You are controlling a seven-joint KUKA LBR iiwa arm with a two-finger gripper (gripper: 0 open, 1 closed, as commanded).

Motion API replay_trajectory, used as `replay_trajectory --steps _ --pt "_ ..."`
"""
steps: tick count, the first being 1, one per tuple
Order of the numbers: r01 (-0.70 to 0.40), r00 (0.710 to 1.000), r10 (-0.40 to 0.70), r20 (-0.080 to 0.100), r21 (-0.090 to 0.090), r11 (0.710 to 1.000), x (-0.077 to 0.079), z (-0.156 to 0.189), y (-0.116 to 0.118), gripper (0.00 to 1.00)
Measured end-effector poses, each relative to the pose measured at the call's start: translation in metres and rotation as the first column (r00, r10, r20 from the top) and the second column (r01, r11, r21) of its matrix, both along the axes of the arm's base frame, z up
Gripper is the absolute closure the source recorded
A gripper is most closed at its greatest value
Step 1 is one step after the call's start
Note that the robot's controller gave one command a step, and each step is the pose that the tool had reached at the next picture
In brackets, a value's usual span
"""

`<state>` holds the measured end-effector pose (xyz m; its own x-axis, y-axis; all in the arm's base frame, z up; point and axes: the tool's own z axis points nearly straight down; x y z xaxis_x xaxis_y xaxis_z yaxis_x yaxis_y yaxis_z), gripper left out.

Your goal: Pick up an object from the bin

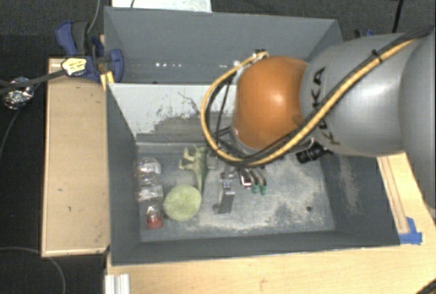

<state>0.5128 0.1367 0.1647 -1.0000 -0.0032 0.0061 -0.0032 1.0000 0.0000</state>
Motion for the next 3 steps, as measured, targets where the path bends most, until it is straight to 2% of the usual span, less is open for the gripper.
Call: replay_trajectory --steps 1,2,3 --pt "0.003 1.000 -0.003 0.008 0.001 1.000 0.002 0.004 -0.001 0.00" --pt "-0.040 0.999 0.040 0.015 0.002 0.999 0.007 -0.022 0.009 0.00" --pt "-0.183 0.983 0.183 0.010 0.001 0.983 -0.005 -0.069 0.042 0.00"
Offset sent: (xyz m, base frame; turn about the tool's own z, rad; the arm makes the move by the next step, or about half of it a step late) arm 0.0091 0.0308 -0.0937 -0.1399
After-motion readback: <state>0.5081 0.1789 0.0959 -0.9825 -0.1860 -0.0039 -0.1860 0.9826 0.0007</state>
